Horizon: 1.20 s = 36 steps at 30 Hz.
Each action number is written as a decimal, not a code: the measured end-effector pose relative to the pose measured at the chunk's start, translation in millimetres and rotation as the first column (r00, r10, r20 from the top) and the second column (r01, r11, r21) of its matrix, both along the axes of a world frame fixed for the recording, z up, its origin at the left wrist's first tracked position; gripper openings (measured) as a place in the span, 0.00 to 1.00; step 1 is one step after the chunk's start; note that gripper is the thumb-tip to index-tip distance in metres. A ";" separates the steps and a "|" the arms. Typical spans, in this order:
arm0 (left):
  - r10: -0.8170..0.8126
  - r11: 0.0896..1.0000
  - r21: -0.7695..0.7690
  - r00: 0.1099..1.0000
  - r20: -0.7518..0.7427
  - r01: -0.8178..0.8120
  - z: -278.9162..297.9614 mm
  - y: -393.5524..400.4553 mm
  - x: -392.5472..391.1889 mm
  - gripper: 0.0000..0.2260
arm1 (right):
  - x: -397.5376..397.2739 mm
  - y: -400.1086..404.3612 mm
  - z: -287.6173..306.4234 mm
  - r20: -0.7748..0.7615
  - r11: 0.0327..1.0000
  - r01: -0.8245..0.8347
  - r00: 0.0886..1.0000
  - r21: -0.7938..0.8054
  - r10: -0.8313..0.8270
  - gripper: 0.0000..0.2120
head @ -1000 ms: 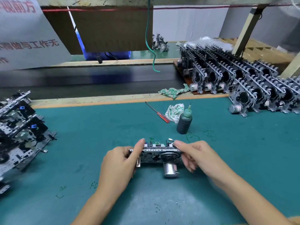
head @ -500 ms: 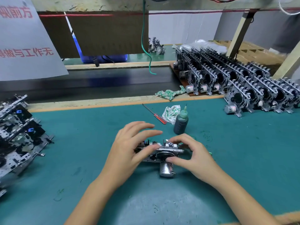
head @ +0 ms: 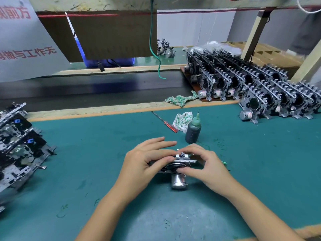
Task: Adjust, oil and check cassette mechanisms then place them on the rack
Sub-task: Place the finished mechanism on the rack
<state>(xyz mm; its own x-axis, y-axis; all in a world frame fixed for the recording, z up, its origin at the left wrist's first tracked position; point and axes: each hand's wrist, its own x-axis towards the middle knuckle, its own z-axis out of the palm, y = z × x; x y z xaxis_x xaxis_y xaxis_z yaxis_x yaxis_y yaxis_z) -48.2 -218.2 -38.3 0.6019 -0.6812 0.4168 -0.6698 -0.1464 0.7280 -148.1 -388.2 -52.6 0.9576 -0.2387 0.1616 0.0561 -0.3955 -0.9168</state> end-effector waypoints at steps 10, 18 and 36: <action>0.046 0.999 0.029 0.999 -0.024 -0.045 2.1 -3.3 -1.3 0.09 | -13.1 -11.9 -1.2 -0.023 0.925 0.037 0.999 -0.379 -0.050 0.19; 0.052 0.999 0.016 0.999 -0.010 -0.052 4.1 -4.0 -2.4 0.12 | -25.4 -14.3 -7.8 0.067 0.699 0.064 0.998 -0.713 -0.023 0.20; 0.035 0.998 0.051 0.999 0.011 -0.035 6.1 -3.3 -2.5 0.14 | 6.1 -4.7 0.7 0.002 0.998 -0.053 0.999 -0.021 0.053 0.13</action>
